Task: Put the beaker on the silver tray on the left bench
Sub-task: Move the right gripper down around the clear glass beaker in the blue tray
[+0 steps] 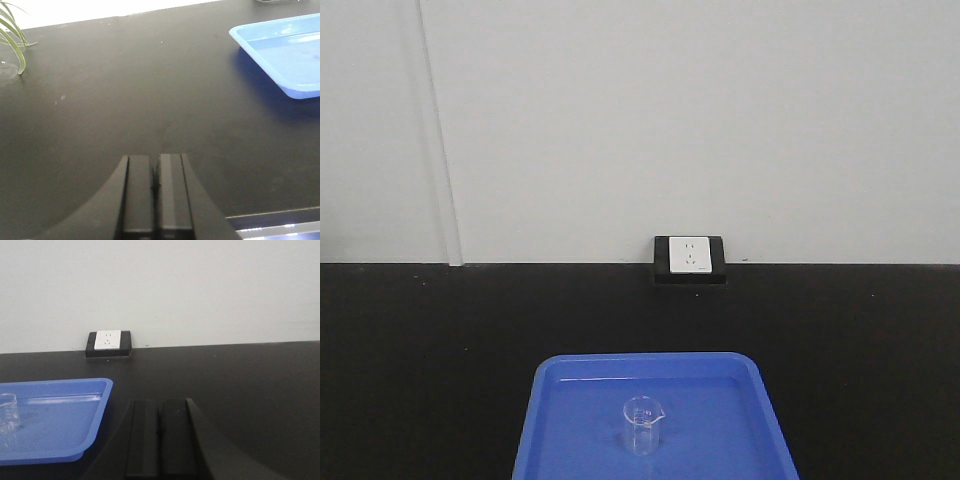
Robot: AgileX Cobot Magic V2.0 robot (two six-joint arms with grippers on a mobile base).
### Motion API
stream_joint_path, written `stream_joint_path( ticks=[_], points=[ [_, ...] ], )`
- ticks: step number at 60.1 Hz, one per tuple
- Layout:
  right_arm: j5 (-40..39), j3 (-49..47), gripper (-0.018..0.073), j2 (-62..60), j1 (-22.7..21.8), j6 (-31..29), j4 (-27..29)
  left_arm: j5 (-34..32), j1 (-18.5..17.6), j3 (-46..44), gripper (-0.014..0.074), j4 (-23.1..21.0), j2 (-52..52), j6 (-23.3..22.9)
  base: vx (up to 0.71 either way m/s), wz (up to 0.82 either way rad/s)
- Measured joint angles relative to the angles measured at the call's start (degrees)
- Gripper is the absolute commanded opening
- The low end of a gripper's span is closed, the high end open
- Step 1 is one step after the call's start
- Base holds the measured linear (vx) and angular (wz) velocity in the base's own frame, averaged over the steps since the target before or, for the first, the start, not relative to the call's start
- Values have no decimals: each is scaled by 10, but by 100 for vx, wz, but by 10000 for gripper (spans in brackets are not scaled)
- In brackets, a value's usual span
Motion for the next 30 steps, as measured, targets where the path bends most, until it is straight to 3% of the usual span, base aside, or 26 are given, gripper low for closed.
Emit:
stream_joint_path(
  ticks=[14, 24, 30],
  points=[
    [-17, 0, -11, 0, 0, 0, 0, 0, 0, 0, 1, 0, 0, 0, 0, 0],
    [-142, -2, -11, 1, 0, 0, 0, 0, 0, 0, 1, 0, 0, 0, 0, 0],
    [-167, -38, -11, 42, 0, 0, 1, 0, 0, 0, 1, 0, 0, 0, 0, 0]
  ],
)
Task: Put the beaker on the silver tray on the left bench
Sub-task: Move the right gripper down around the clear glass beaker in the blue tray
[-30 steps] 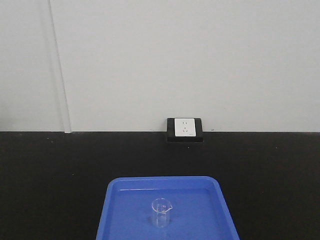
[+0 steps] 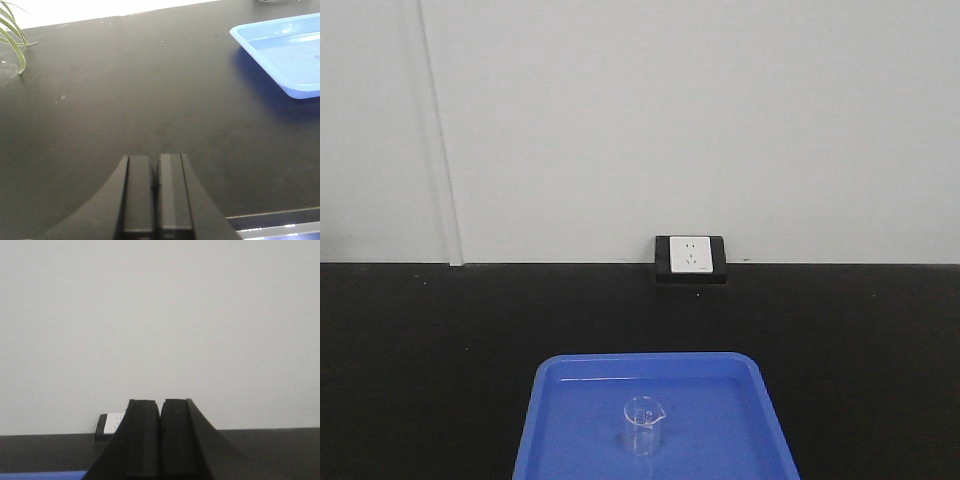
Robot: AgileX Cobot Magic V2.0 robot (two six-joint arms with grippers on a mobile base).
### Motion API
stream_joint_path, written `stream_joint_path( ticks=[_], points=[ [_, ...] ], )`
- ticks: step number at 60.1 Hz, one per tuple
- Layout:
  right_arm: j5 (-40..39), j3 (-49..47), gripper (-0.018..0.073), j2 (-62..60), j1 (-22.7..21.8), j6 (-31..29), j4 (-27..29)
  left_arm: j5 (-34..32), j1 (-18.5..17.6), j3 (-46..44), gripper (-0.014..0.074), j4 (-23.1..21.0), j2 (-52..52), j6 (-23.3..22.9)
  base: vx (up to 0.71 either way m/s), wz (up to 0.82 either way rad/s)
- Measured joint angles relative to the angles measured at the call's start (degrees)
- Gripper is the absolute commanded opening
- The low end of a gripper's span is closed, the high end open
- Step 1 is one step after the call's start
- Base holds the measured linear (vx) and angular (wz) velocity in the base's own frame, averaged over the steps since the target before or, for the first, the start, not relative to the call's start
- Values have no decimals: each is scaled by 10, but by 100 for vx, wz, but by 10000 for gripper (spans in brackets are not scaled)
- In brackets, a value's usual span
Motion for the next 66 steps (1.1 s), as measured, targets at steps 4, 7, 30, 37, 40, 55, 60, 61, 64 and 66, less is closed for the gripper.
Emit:
stream_joint_path(
  ticks=[4, 7, 30, 37, 40, 55, 60, 61, 64, 66],
  points=[
    [-9, -46, -11, 52, 0, -1, -1, 0, 0, 0, 1, 0, 0, 0, 0, 0],
    [-14, -82, -11, 111, 0, -1, -3, 0, 0, 0, 1, 0, 0, 0, 0, 0],
    [-30, -288, -6, 509, 0, 14, -3, 0, 0, 0, 1, 0, 0, 0, 0, 0],
    [-42, -292, 24, 580, 0, 15, -4, 0, 0, 0, 1, 0, 0, 0, 0, 0],
    [-47, -293, 52, 608, 0, 15, -8, 0, 0, 0, 1, 0, 0, 0, 0, 0],
    [-94, -294, 353, 707, 0, 23, -65, 0, 0, 0, 1, 0, 0, 0, 0, 0],
    [-120, -294, 475, 734, 0, 27, -85, 0, 0, 0, 1, 0, 0, 0, 0, 0],
    [-129, -294, 495, 739, 0, 28, -88, 0, 0, 0, 1, 0, 0, 0, 0, 0],
    [-154, -294, 563, 758, 0, 29, -93, 0, 0, 0, 1, 0, 0, 0, 0, 0],
    [-171, -294, 591, 768, 0, 32, -95, 0, 0, 0, 1, 0, 0, 0, 0, 0]
  ],
)
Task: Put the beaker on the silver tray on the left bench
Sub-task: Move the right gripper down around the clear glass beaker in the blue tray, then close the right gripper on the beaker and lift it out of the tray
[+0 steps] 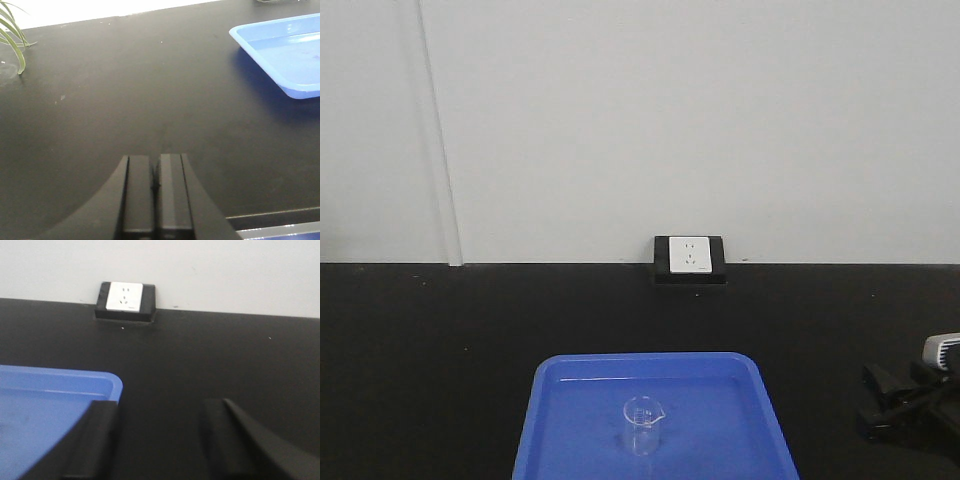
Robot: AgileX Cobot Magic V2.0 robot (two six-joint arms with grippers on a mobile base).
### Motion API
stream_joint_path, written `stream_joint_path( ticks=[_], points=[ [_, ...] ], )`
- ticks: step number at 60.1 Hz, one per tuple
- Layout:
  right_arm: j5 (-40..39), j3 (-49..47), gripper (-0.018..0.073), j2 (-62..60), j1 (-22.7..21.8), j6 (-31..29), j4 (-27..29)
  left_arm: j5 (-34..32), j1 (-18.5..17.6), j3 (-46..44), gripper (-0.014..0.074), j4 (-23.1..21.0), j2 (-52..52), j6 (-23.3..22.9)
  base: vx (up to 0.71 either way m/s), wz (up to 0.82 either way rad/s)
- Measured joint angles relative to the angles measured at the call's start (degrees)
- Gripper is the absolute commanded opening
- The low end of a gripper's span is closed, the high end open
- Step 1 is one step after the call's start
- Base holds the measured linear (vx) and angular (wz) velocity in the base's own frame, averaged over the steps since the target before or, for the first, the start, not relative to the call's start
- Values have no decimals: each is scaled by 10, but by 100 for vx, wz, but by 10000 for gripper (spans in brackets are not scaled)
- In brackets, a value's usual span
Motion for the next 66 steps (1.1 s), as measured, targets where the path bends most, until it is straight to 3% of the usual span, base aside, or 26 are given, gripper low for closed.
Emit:
stream_joint_path(
  ticks=[10, 20, 25, 45, 66],
  points=[
    [-89, -5, 657, 54, 20, 39, -23, 0, 0, 0, 1, 0, 0, 0, 0, 0],
    [-116, -41, 648, 139, 94, 70, -140, 0, 0, 0, 1, 0, 0, 0, 0, 0],
    [-117, -62, 640, 185, 128, 85, -165, 0, 0, 0, 1, 0, 0, 0, 0, 0],
    [-117, -163, 610, 335, 213, 121, -171, 0, 0, 0, 1, 0, 0, 0, 0, 0],
    [-117, -265, 585, 437, 223, 176, -174, 0, 0, 0, 1, 0, 0, 0, 0, 0]
  ],
)
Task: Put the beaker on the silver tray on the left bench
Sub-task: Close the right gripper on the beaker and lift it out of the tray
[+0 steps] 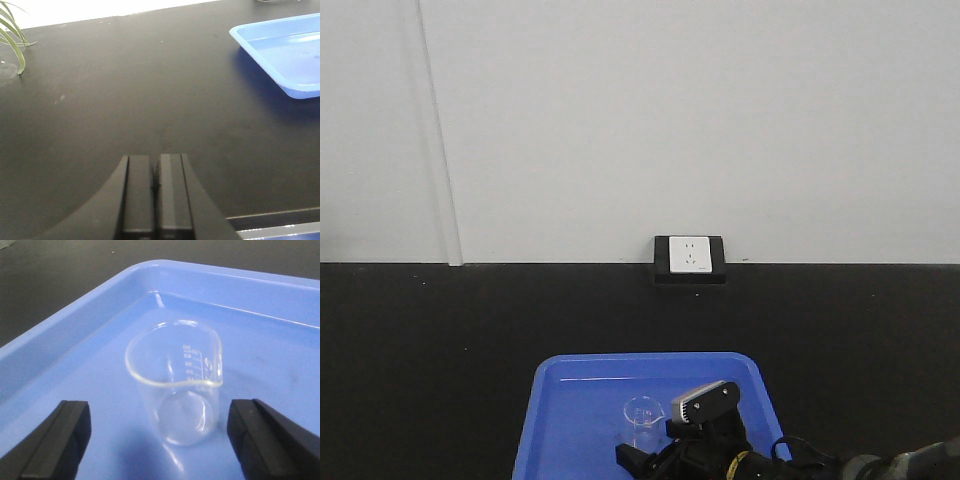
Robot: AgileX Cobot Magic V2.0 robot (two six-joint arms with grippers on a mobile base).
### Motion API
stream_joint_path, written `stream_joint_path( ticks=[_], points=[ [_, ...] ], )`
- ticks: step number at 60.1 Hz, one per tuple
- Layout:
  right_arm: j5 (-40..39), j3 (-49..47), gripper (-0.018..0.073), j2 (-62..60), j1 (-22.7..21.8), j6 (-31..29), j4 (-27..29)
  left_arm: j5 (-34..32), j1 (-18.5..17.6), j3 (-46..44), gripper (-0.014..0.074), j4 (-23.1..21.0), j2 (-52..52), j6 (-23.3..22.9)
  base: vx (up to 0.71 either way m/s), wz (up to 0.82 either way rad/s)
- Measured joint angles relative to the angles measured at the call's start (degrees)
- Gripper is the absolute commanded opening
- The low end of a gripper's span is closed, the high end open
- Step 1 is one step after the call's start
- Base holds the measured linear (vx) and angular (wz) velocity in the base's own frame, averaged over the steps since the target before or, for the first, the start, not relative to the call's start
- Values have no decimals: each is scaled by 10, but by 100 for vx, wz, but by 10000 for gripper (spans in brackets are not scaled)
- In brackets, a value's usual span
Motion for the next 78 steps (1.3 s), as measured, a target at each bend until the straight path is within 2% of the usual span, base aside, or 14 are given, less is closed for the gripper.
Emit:
stream_joint_path(
  ticks=[13, 20, 27, 34, 36, 51, 67, 78],
  points=[
    [0, -58, 559, 45, 0, 29, 0, 0, 0, 0, 1, 0, 0, 0, 0, 0],
    [0, -79, 486, 59, 0, 48, 0, 0, 0, 0, 1, 0, 0, 0, 0, 0],
    [-1, -85, 307, 62, 0, 66, 0, 0, 0, 0, 1, 0, 0, 0, 0, 0],
    [-3, -86, 27, 62, 0, 85, -12, 0, 0, 0, 1, 0, 0, 0, 0, 0],
    [-3, -86, -18, 59, 0, 91, -22, 0, 0, 0, 1, 0, 0, 0, 0, 0],
    [46, -43, -15, -38, -1, 108, -112, 0, 0, 0, 1, 0, 0, 0, 0, 0],
    [222, 99, -15, -264, -1, 108, -117, 0, 0, 0, 1, 0, 0, 0, 0, 0],
    [256, 237, -14, -436, -2, 106, -117, 0, 0, 0, 1, 0, 0, 0, 0, 0]
  ],
)
